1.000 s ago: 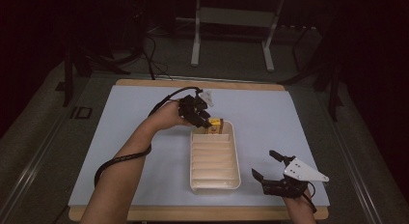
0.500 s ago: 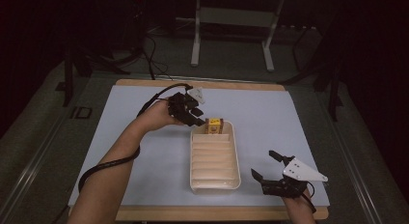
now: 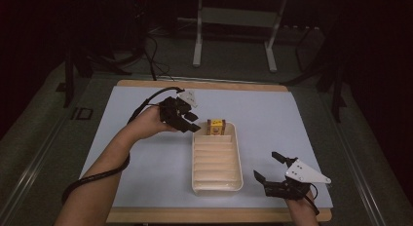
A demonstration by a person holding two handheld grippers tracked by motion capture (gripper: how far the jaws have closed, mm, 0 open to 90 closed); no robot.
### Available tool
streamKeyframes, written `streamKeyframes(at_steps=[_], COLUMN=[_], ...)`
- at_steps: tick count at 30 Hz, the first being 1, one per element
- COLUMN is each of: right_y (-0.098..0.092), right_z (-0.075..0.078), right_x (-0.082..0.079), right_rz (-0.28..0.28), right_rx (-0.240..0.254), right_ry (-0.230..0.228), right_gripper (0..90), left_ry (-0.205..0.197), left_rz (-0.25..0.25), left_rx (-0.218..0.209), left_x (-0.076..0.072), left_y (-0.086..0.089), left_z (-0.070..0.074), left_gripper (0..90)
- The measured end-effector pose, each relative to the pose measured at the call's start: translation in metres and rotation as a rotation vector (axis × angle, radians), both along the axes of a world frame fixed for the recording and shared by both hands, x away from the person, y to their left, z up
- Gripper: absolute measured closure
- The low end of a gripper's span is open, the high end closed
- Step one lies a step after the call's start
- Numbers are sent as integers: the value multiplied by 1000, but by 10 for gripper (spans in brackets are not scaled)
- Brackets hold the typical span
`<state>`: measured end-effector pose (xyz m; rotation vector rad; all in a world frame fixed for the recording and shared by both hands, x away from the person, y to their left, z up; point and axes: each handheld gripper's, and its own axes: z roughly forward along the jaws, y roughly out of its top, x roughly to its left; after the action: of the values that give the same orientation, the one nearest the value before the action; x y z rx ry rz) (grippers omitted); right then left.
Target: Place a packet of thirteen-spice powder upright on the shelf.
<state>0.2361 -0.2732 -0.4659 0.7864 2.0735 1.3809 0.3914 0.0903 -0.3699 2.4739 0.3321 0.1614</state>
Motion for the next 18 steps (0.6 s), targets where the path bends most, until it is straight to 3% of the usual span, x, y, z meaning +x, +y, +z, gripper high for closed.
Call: streamKeyframes(at_steps=[5,7,10,12,13,14,18], right_y=[0,0,0,0,1,1,1], right_z=[1,0,0,0,0,0,0], right_x=[-1,-1,-1,0,0,-1,-1], right_rz=[0,1,1,1,1,1,1], right_rx=[-1,-1,0,-2,-3,-3,-4], right_ry=[-3,-4,-1,0,0,0,-1], right_gripper=[134,134,134,134,134,134,134], left_ry=[13,14,14,24,42,40,48], left_rz=[39,61,54,69,53,58,92], left_rx=[-40,-37,-21,-38,-45,-38,-36], left_x=[-4,-7,-11,-12,-12,-13,-15], left_y=[15,20,25,29,32,33,39], left_z=[2,0,-4,-7,-8,-9,-13], left_gripper=[499,467,399,328,285,197,110])
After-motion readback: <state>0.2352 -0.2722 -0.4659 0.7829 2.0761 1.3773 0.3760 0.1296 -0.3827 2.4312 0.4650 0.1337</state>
